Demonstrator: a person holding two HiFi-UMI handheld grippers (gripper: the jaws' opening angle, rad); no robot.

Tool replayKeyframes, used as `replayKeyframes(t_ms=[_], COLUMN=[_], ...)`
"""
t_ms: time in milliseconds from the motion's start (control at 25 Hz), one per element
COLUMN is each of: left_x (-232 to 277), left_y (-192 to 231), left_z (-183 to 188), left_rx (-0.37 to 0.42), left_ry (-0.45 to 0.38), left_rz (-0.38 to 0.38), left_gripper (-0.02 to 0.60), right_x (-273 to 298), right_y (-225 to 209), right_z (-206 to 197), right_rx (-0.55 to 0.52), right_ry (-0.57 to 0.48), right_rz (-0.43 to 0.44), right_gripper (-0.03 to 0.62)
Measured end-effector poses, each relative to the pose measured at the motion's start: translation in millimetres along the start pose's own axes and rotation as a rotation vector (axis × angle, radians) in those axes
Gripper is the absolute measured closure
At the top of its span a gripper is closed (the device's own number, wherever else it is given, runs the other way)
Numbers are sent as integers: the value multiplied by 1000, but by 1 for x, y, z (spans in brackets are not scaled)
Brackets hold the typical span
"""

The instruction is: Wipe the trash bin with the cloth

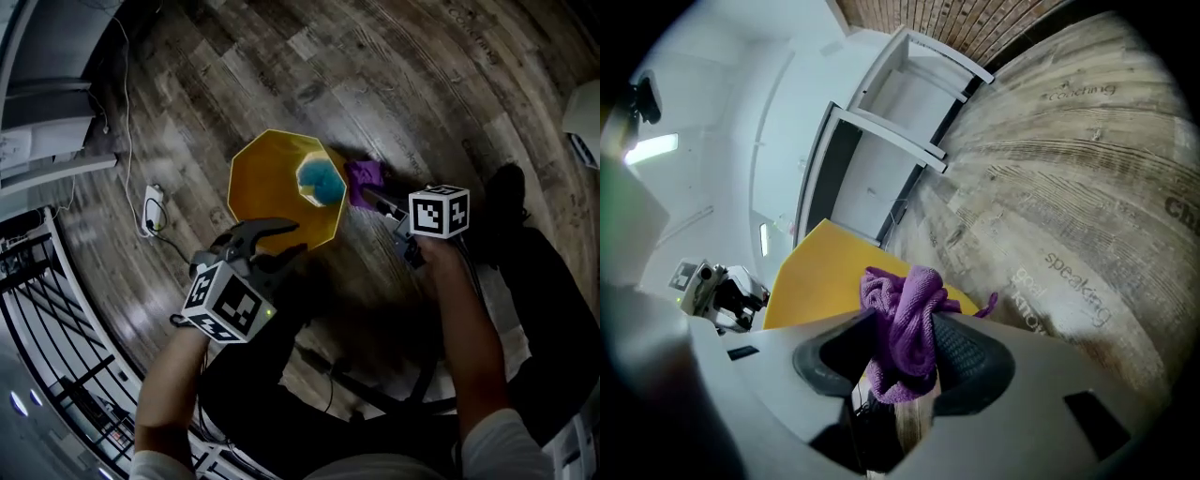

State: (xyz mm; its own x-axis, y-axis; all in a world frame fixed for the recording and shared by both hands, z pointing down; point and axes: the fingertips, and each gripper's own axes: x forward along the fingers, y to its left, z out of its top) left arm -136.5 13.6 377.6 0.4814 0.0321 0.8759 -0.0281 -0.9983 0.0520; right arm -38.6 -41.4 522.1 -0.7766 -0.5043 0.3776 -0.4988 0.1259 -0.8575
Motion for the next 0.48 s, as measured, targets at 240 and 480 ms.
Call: replayKeyframes(t_ms=[240, 480], left_x=[27, 58], left_y=[-8, -33], left_z=[-13, -34], left_rx=[-184, -110], left_ry=[-24, 75], left_rz=[-11, -142], left_gripper=[449, 449], right_x=[-5, -6], right_y=[1, 6], right_z=[5, 4], right_rx=[-39, 4], right_ry=[-2, -52], right_rz=[10, 63], right_gripper=[410, 410])
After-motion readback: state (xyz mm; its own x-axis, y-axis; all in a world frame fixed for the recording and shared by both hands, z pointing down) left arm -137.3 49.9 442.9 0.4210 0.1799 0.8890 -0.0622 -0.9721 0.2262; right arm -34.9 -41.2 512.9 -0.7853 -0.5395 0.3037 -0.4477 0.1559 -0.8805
